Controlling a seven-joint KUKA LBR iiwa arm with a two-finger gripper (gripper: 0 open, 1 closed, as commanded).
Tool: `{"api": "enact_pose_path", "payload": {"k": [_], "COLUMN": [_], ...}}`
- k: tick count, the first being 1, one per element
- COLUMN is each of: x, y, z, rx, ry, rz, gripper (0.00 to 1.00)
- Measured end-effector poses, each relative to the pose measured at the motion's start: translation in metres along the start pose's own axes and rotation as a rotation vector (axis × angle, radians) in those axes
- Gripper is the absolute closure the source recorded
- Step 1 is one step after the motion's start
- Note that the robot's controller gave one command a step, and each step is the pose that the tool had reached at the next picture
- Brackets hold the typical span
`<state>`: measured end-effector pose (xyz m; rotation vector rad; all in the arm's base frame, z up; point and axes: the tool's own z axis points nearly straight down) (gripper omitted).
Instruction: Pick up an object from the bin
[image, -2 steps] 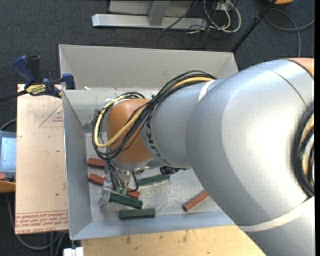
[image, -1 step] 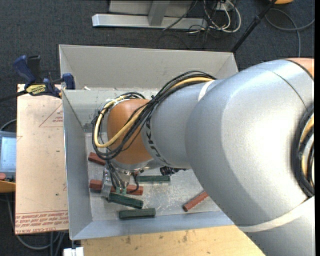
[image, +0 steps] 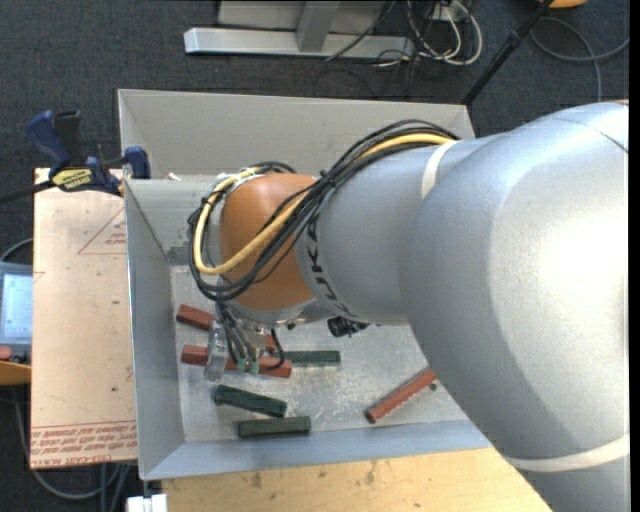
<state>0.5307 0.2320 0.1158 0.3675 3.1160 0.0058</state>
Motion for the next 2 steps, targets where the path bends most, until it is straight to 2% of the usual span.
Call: {"api": "enact_pose_path", "payload": {"k": [1,2], "x": [-0.0017,-0.0023], "y": [0.0012,0.0015], "z": [-0.0548,-0.0589], "rx": [-0.001,0.002], "ry": [-0.002,0.002], "rz": [-0.001,-0.002], "gripper": [1.00,1.00]}}
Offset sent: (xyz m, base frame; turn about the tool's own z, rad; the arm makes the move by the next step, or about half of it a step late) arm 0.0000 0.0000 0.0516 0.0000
